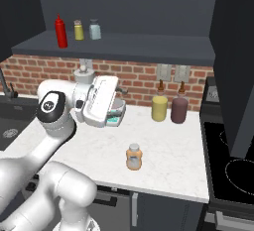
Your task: Put the shaker and condiment bottle from the counter next to their counterparts in the cabinet.
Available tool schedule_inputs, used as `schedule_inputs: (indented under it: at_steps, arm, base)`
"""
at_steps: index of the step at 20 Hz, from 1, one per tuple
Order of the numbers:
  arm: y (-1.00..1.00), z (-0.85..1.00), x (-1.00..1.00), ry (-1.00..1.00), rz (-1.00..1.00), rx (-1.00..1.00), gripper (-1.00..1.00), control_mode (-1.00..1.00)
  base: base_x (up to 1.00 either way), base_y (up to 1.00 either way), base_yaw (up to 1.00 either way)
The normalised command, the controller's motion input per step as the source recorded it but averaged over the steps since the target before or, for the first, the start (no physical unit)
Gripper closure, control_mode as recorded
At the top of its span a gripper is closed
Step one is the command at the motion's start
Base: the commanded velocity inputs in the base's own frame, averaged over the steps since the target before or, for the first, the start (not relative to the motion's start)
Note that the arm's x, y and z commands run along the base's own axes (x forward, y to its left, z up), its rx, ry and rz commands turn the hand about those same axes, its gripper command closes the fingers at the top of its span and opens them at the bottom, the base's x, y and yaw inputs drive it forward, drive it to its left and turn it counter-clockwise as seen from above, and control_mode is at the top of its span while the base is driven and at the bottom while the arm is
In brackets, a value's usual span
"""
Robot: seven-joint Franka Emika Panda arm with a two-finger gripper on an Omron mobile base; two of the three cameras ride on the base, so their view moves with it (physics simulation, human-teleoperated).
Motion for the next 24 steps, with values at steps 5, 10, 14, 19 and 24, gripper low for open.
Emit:
schedule_inputs:
  at_steps: [5,10,14,19,24]
  arm:
    - [-0.01,-0.63,0.0,0.0,-0.25,-0.07,-1.0,-1.0]
    - [0.0,-0.45,0.0,0.09,-0.08,-0.06,-1.0,-1.0]
    - [0.0,-0.52,0.0,0.0,0.0,-0.02,-1.0,-1.0]
    - [0.0,-0.7,0.0,0.0,0.0,-0.03,-1.0,-1.0]
    - [0.0,-0.71,0.0,0.0,0.0,-0.02,-1.0,-1.0]
  base:
    - [0.0,0.0,0.0]
    - [0.0,0.0,0.0]
    - [0.0,0.0,0.0]
    - [0.0,0.0,0.0]
    - [0.0,0.0,0.0]
